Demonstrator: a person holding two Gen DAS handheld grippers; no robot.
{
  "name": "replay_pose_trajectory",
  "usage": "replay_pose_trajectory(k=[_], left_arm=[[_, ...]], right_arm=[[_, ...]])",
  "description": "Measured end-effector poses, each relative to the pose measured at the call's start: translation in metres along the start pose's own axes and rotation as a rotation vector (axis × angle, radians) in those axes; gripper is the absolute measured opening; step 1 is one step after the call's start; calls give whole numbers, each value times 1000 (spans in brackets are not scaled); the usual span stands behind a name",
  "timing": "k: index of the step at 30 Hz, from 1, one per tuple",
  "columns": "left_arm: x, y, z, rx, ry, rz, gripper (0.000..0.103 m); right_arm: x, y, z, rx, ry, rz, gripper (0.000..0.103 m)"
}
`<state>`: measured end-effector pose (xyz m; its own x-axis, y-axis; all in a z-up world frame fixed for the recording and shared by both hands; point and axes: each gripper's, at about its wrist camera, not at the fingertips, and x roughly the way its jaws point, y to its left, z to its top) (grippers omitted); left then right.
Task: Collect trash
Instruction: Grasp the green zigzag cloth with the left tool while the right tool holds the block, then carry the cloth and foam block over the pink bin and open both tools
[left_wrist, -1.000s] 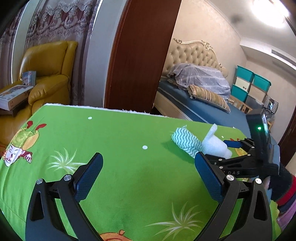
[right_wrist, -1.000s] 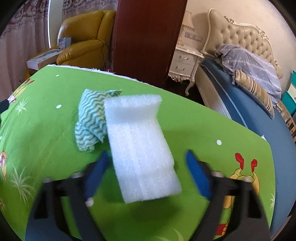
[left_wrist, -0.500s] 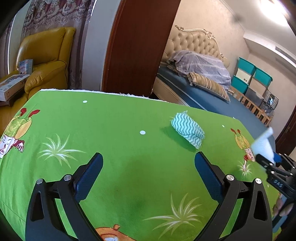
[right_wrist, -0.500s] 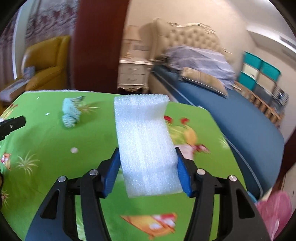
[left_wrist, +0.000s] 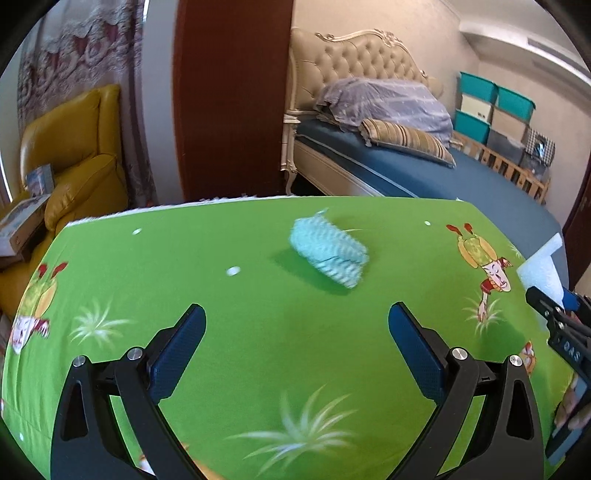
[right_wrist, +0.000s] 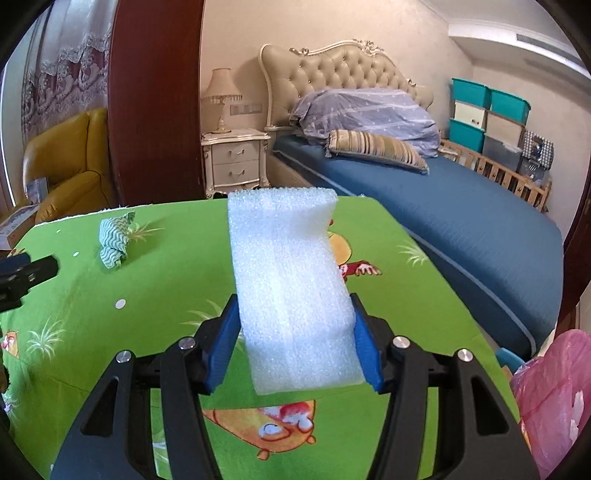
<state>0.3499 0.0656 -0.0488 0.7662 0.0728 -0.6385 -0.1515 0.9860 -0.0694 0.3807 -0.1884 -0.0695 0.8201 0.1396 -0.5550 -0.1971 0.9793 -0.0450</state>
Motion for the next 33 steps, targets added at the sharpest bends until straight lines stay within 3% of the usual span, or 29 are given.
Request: replay_pose_trajectory(k=[11, 16, 17, 19, 21, 25, 33], left_arm=[[86, -28, 50, -85, 81, 66, 94], [108, -36, 48, -58, 156, 89, 70], [108, -38, 44, -44, 175, 81, 57], [96, -37, 40, -28, 148, 60, 38], [80, -38, 37, 9, 99, 55, 33], [36, -43, 10, 87, 22, 27, 32], [-28, -38, -27, 78, -65, -2, 33]], right_arm=[[0, 2, 0, 13, -20, 5, 56], [1, 1, 0, 27, -25, 15, 56], [1, 2, 0, 28, -25, 17, 56], [1, -3, -3, 25, -24, 23, 56], [0, -1, -3, 24, -25, 24, 56], [0, -2, -4, 24, -24, 28, 56], [-1, -3, -3, 21, -22, 23, 56]])
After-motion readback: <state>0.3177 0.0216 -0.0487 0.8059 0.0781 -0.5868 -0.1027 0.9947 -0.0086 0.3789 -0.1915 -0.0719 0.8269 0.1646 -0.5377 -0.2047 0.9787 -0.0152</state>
